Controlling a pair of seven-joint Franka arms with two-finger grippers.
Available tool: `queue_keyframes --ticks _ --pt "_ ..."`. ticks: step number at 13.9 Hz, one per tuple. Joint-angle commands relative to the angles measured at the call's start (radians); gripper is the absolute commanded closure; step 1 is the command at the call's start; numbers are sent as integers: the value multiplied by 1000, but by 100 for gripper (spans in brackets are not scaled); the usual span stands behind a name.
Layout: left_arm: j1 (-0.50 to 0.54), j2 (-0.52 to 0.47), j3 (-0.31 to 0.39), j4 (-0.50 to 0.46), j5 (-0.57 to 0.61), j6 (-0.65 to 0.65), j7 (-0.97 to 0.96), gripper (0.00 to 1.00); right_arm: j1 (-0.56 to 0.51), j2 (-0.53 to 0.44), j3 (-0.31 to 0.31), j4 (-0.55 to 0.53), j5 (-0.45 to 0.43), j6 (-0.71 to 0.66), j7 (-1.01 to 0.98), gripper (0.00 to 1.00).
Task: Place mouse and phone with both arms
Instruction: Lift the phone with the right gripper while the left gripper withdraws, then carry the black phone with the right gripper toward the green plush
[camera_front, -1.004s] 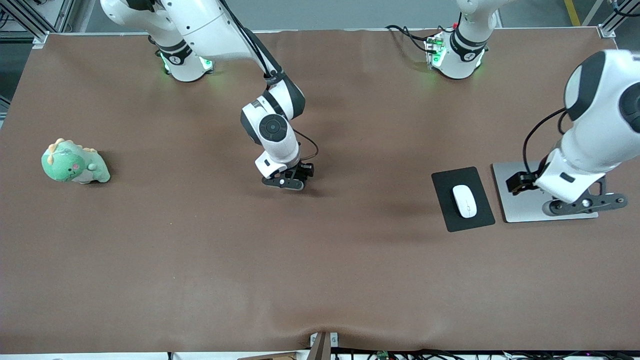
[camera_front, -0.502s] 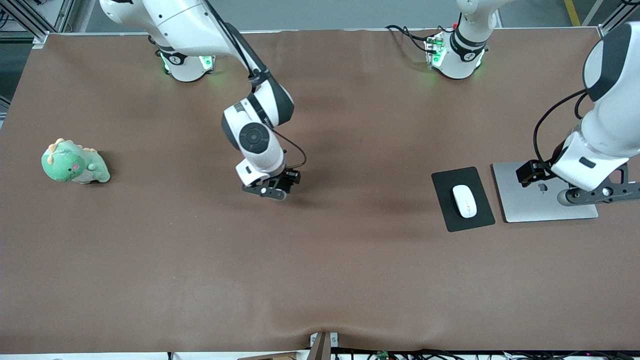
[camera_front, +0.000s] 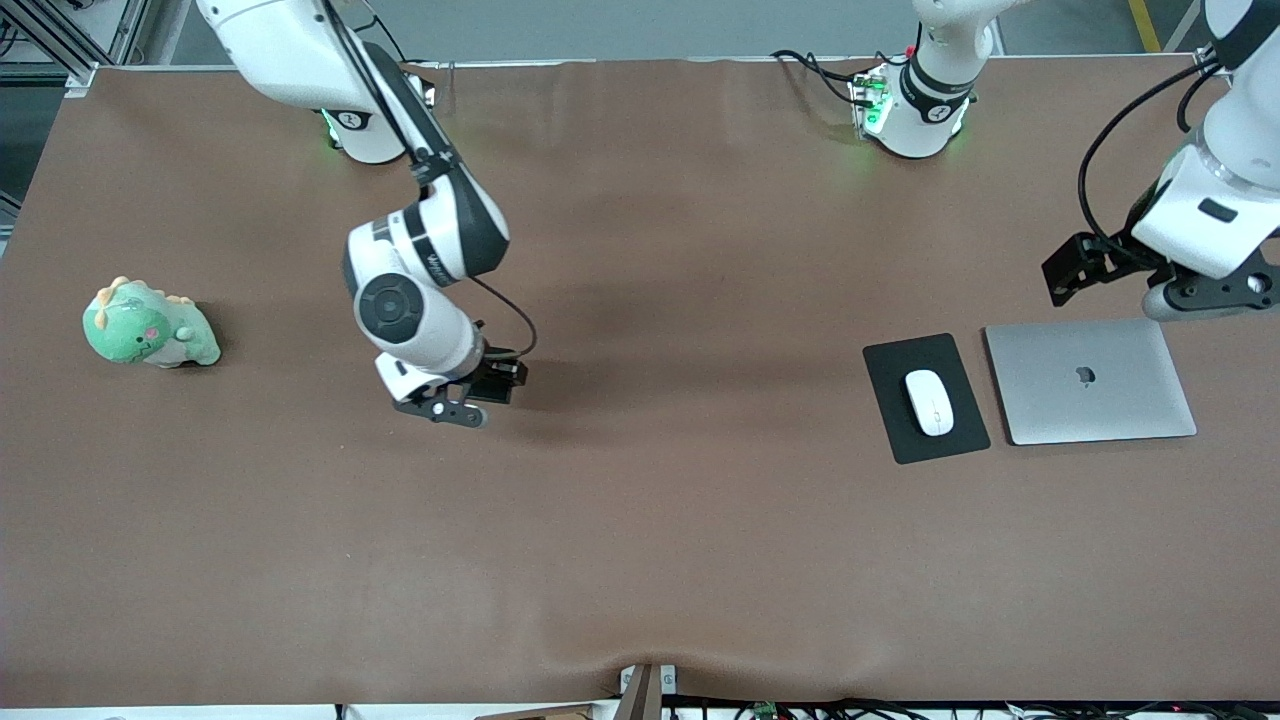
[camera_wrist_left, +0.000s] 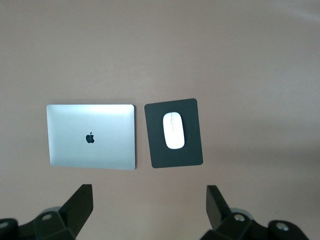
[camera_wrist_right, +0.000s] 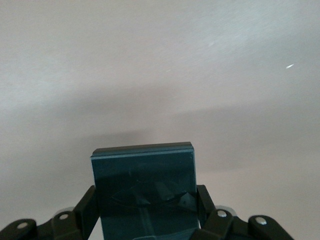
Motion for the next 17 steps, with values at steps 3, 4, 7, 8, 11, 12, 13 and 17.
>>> queue_keyframes --ticks 3,4,7,8,11,12,13,17 --pt "-281 -96 337 -35 -67 -55 88 0 -147 -94 17 -112 -13 -3 -211 100" --pt "-338 -103 409 -39 -69 -64 119 0 -160 -100 14 -127 -15 3 -232 100" --pt "-389 -107 474 -32 -69 -87 149 0 -245 -115 12 -170 -18 13 -367 100" --pt "-388 -106 473 -29 -69 -90 149 0 -281 -120 12 -184 -22 17 -415 100" --pt "-380 -95 474 -20 -67 -89 149 0 -345 -158 14 -267 -67 60 -502 100" --pt "-377 -93 476 -16 -69 -89 149 0 -353 -173 14 -304 -73 88 -524 100" --pt "-377 -93 476 -14 -69 -90 149 0 -353 -187 12 -343 -74 124 -530 100" --pt "-380 -90 474 -12 -66 -89 147 0 -403 -213 12 -448 -88 227 -626 100"
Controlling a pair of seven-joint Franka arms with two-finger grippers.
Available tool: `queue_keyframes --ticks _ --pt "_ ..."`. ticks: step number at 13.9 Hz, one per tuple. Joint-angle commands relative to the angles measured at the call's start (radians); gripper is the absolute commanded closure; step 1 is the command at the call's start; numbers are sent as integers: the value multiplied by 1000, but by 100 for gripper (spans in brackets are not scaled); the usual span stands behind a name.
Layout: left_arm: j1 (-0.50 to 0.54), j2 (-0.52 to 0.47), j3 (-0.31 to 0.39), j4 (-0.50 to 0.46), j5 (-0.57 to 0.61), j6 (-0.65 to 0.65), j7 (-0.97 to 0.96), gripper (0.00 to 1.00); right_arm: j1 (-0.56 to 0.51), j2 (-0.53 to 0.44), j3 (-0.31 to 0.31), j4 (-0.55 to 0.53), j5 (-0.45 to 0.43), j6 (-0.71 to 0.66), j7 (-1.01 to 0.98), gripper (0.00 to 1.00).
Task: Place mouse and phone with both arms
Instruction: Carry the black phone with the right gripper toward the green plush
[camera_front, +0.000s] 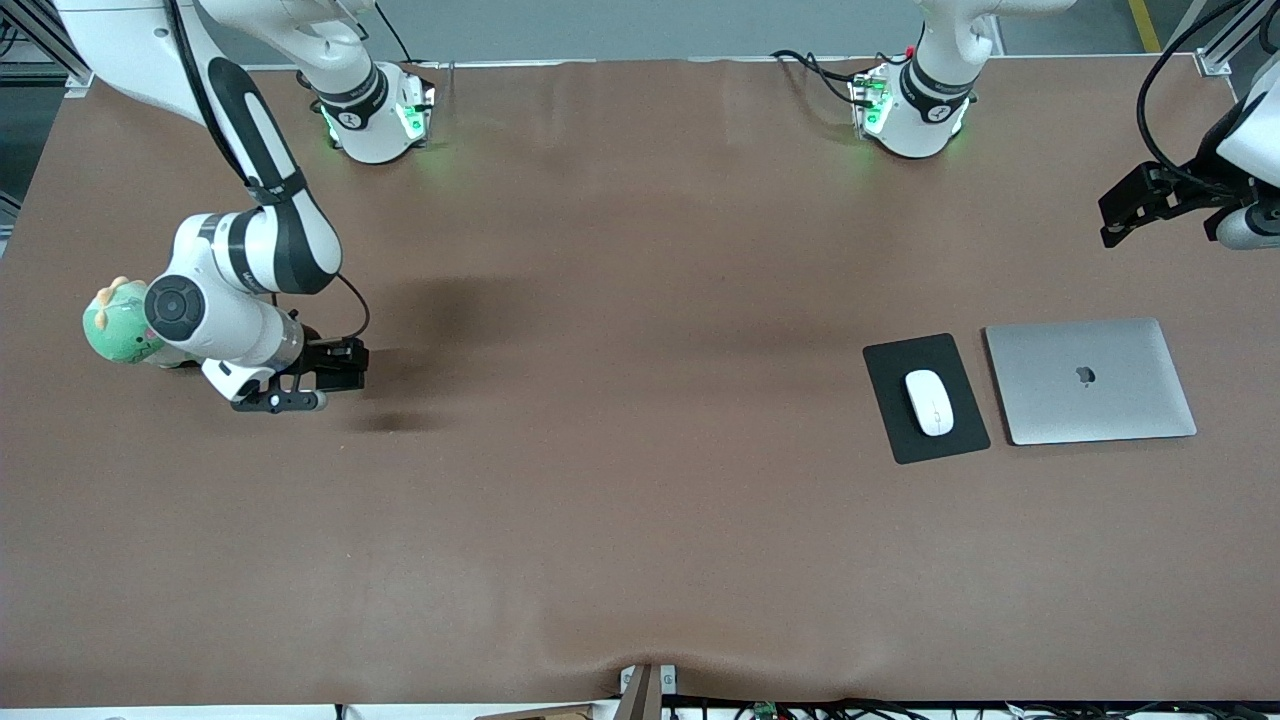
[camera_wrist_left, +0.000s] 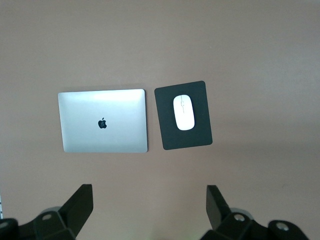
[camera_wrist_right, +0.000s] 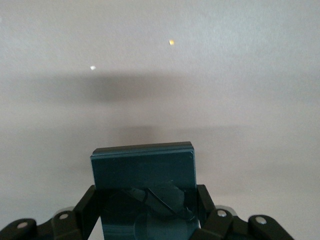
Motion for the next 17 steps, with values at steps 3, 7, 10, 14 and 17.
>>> queue_keyframes --ticks 3,7,10,14,17 --pt "-9 -9 9 0 -17 -15 9 0 -150 -55 18 -107 -17 84 -211 100" --pt "-7 -13 9 0 -18 -36 9 0 -216 -50 18 -195 -17 200 -305 100" --pt "-9 -13 9 0 -19 -45 13 0 -218 -24 19 -268 -16 343 -300 100" --pt "-7 -9 9 0 -44 -45 13 0 -236 -1 19 -271 -16 345 -293 100" --pt "-7 -8 10 -2 -47 -45 14 0 -244 17 19 -272 -7 346 -285 100"
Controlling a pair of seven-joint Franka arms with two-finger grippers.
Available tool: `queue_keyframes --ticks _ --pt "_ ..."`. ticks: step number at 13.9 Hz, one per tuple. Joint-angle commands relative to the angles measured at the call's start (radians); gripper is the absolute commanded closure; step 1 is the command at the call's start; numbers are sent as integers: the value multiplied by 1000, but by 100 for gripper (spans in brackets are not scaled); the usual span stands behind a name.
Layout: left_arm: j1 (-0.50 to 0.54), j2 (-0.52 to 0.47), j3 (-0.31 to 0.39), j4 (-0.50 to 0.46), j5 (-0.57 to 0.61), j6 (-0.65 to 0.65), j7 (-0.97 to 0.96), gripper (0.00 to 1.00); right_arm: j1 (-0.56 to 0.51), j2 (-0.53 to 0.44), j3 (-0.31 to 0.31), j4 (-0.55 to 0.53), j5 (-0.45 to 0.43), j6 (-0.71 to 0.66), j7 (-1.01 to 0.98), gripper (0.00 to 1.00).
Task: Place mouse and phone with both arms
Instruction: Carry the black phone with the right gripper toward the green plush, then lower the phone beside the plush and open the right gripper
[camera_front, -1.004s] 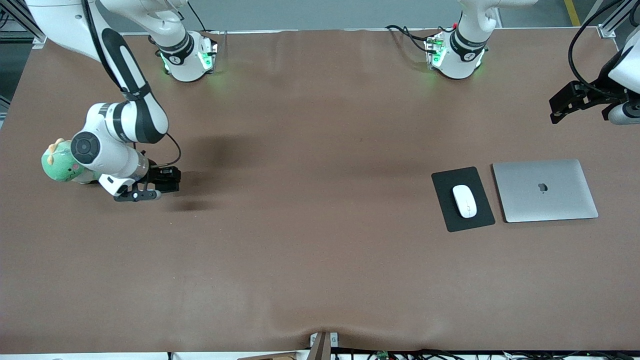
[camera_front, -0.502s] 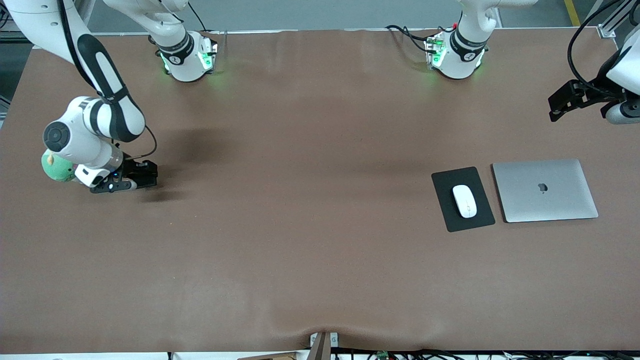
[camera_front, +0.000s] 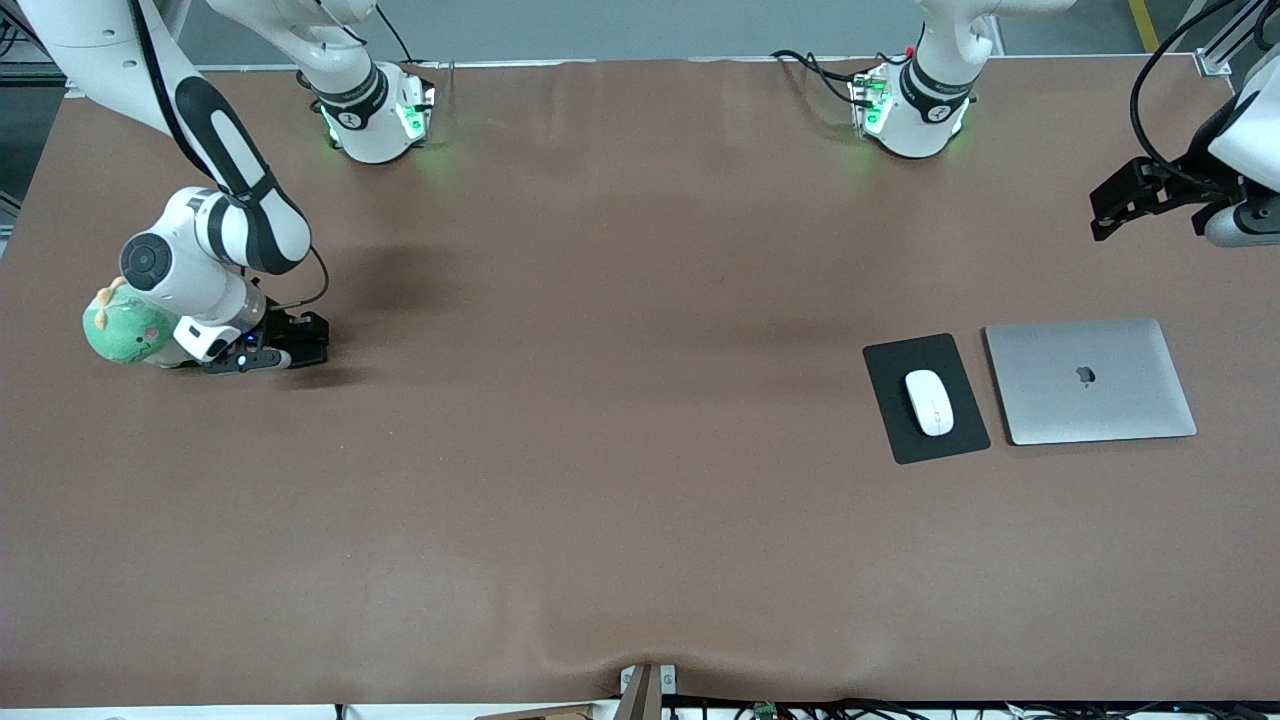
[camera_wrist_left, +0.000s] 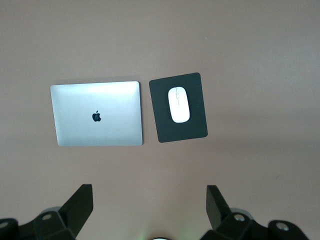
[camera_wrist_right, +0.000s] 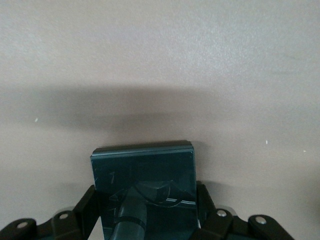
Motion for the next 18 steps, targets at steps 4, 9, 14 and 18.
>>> queue_keyframes --ticks 4,9,14,18 --pt "-5 -14 12 -9 -37 -24 -1 0 -27 7 15 -14 3 3 30 21" --pt "-5 -13 12 -8 -37 -24 -3 0 -24 -35 15 87 3 -223 30 0" --pt "0 -11 15 -6 -37 -23 -17 0 -17 -29 15 355 1 -539 27 0" --pt "9 -9 13 -8 -37 -24 -33 0 -1 -26 18 597 -8 -791 19 0"
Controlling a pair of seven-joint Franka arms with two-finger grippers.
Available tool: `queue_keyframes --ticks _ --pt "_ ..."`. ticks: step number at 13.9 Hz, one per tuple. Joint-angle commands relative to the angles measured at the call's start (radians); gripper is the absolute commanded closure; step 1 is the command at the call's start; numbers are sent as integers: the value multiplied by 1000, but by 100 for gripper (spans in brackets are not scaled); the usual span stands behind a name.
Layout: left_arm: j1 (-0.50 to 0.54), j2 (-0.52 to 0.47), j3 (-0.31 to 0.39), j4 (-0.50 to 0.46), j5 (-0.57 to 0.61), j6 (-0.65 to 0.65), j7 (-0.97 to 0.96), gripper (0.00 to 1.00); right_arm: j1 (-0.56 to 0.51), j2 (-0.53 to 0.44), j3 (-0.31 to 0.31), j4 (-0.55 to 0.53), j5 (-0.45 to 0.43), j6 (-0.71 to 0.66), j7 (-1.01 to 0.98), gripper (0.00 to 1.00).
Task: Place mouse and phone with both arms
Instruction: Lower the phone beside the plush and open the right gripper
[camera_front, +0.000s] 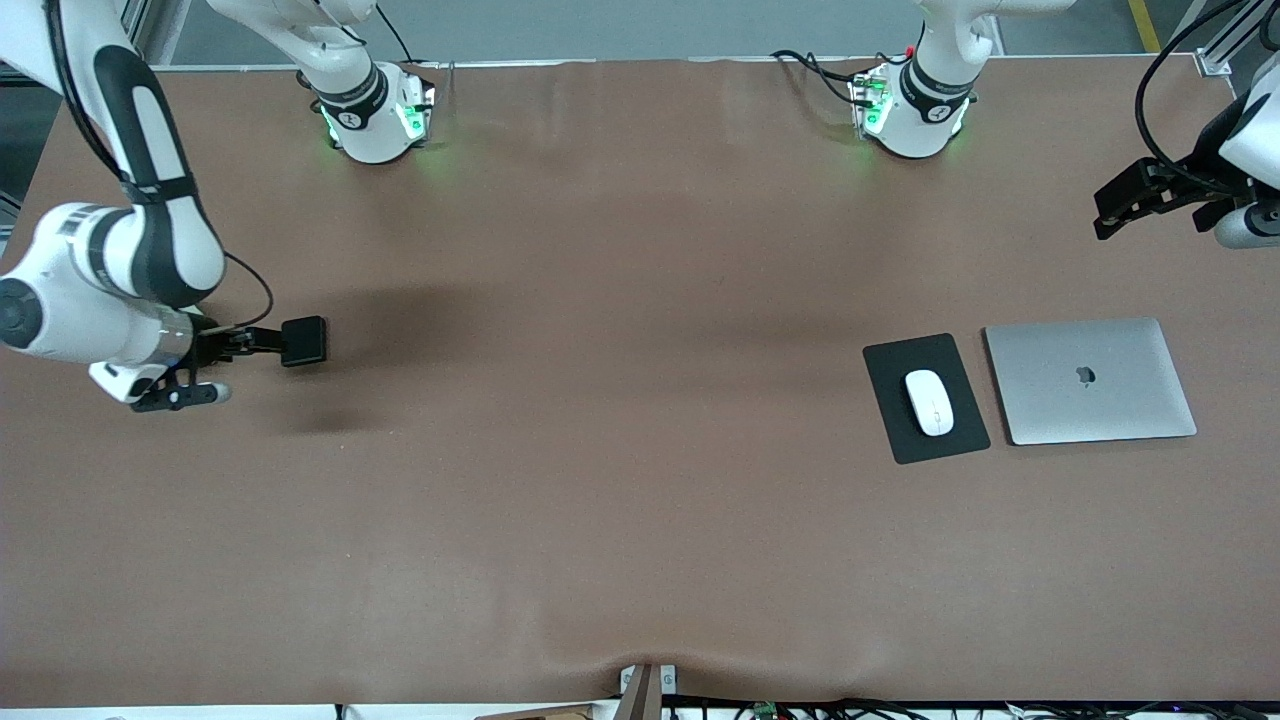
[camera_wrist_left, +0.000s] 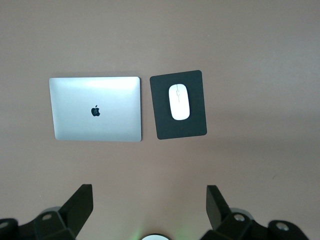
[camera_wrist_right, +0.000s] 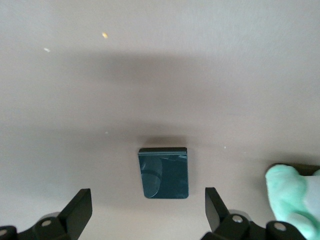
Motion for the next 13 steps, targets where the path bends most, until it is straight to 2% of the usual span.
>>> queue_keyframes --ticks 1,4,6,10,13 --pt "-1 -9 6 -7 -24 -11 -13 0 -1 12 11 187 -8 -169 2 0" --pt "-1 -5 6 -2 -22 -12 -7 0 -7 51 11 377 -14 -355 6 0" --pt "-1 3 4 1 -22 -12 7 0 -10 49 11 460 -68 -418 8 0" --pt "-4 3 3 1 -22 -12 8 0 -10 -9 12 508 -65 -494 -1 0" --pt "-3 3 0 1 -24 -12 10 0 -2 -9 30 629 -48 -634 -11 0"
